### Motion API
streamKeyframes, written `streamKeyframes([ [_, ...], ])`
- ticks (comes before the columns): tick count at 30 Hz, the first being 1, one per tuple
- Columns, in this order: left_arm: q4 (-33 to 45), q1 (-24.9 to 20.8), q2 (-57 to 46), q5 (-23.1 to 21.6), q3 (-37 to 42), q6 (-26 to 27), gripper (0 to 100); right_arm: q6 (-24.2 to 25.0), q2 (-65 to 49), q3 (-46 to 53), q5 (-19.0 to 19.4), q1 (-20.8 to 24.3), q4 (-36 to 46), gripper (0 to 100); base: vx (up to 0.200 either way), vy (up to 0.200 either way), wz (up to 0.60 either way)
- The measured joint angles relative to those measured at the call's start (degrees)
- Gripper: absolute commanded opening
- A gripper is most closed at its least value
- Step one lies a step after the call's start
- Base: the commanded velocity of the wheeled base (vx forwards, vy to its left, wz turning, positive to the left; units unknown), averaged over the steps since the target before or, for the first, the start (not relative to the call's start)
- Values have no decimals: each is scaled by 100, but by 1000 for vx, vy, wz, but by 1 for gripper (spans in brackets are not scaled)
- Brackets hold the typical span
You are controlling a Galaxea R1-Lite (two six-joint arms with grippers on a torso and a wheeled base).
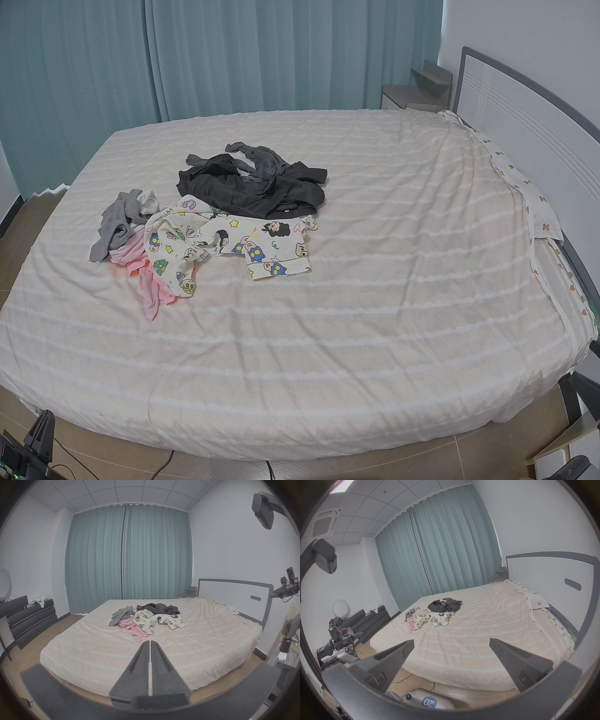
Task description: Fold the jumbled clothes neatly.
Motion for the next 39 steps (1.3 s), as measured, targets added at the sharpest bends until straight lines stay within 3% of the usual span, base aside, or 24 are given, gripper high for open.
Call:
streamKeyframes([
  [5,0,0,0,5,0,0,0,-2,273,0,134,-5,-195,100,0,200,0],
  [17,-5,-2,0,11,0,29,0,-7,933,7,349,26,-395,100,0,0,0],
  [31,0,-2,0,11,0,24,0,13,1575,16,349,461,-447,100,200,0,0],
  [39,0,0,0,9,0,27,0,82,2660,-22,335,847,-1135,100,100,0,0],
])
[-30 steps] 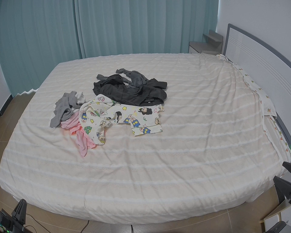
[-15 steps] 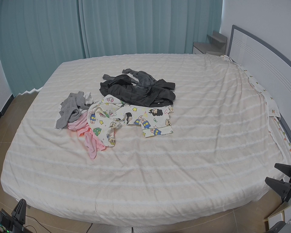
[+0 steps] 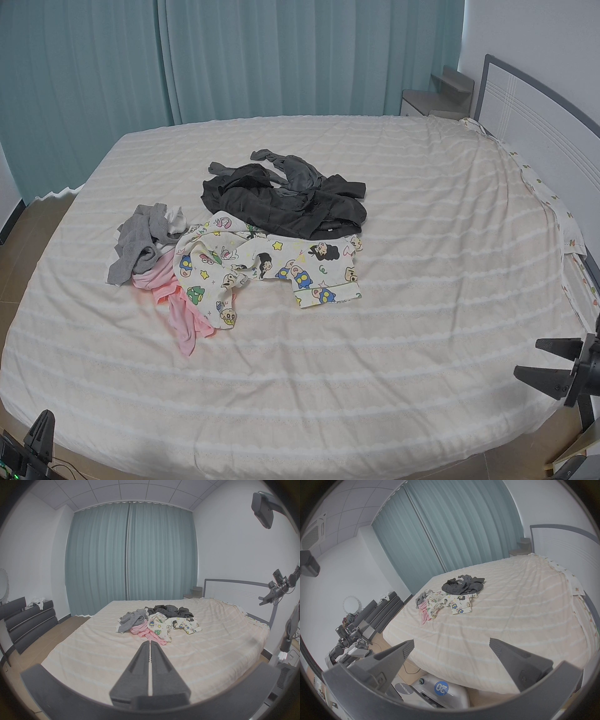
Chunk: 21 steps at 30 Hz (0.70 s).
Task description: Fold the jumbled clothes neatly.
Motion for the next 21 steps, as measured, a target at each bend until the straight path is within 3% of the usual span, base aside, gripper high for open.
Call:
streamKeyframes([
  [9,0,0,0,2,0,6,0,441,2144,-441,-149,286,-1335,100,22,0,0],
  [14,2,0,0,5,0,11,0,926,3516,-1130,-397,484,-1803,100,200,0,0],
  [21,6,0,0,2,0,9,0,1470,5525,-2434,-683,727,-2472,100,0,0,0],
])
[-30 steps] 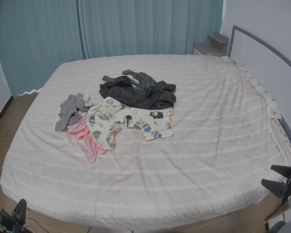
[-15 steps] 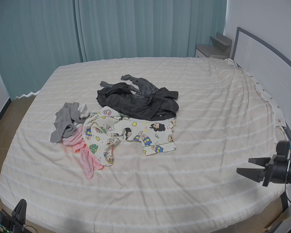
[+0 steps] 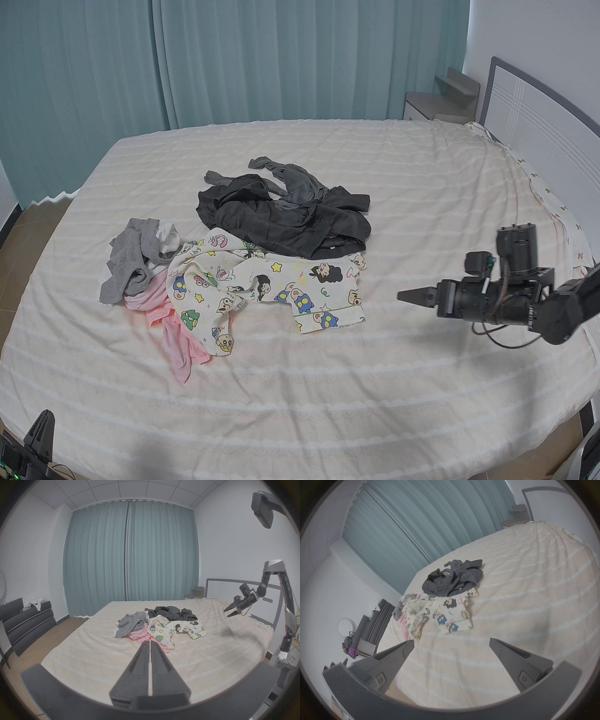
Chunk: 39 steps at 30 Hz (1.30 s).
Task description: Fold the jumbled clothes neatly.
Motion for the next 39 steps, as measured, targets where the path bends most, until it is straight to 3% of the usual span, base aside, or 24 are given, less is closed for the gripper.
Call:
streamKeyframes([
  [9,5,0,0,-4,0,-2,0,351,1855,-1620,-427,285,-460,100,0,0,0],
  [16,2,0,0,2,0,-6,0,404,2699,-2345,-544,574,-528,100,0,0,0],
  [39,10,-2,0,40,0,-40,0,-211,3652,-3333,-1374,742,-625,100,0,0,0],
])
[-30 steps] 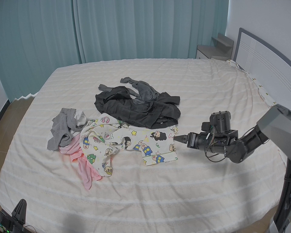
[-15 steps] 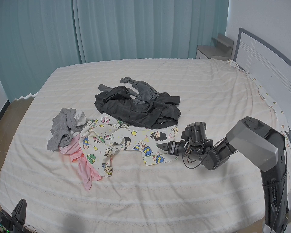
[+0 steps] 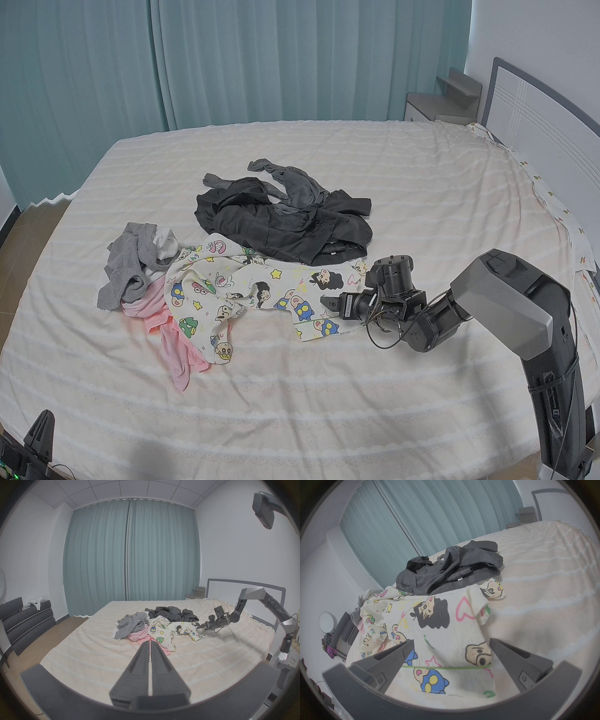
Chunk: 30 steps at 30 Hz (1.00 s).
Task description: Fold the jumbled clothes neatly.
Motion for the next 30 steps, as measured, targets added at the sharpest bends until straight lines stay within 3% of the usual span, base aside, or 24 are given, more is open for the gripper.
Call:
streamKeyframes([
  [10,0,-2,0,20,0,-2,0,-40,9,-208,-7,-110,7,100,0,0,0],
  [20,-7,-2,0,9,0,29,0,162,446,-879,194,154,56,100,0,0,0],
  [21,-7,-2,0,9,0,29,0,167,474,-896,197,171,56,0,0,0,0],
  [30,-7,0,0,6,0,29,0,200,586,-896,208,210,46,0,0,0,0],
])
